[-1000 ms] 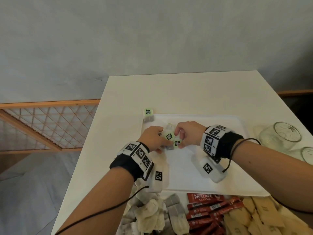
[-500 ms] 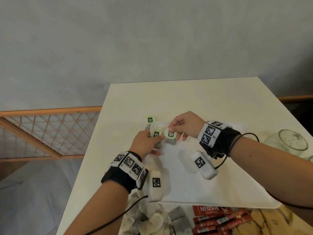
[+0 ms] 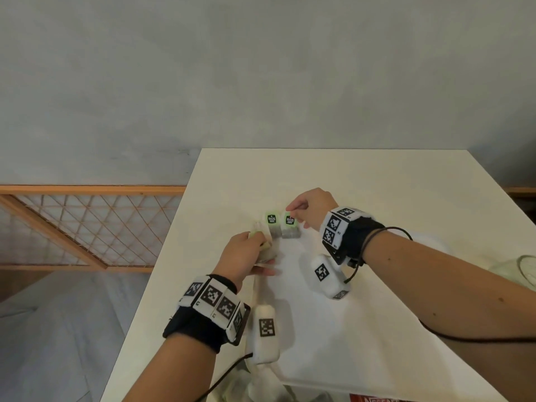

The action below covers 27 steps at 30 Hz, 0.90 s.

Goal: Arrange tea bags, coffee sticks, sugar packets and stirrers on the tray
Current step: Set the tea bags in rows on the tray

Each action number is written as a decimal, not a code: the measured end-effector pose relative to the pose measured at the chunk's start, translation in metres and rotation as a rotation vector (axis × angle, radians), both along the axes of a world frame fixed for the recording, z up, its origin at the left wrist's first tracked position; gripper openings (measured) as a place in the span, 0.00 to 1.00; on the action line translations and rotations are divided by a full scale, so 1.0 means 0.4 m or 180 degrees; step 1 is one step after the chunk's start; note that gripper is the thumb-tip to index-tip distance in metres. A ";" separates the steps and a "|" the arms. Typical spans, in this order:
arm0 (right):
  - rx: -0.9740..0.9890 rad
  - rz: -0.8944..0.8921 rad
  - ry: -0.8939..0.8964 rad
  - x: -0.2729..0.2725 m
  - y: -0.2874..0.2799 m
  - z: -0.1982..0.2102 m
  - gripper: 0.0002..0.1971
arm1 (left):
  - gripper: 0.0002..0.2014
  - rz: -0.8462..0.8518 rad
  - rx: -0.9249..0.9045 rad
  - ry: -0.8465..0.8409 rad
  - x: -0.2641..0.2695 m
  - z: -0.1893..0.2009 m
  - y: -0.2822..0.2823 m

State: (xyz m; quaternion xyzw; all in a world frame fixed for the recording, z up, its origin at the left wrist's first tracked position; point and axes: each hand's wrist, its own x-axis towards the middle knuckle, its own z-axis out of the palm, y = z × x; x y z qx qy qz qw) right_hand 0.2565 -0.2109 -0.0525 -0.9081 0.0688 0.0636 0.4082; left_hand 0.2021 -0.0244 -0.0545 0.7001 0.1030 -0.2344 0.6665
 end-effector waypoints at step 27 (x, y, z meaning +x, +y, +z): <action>0.0053 -0.0456 -0.0755 -0.228 -0.033 0.132 0.10 | 0.11 -0.0137 0.0834 -0.1555 -0.069 0.158 -0.151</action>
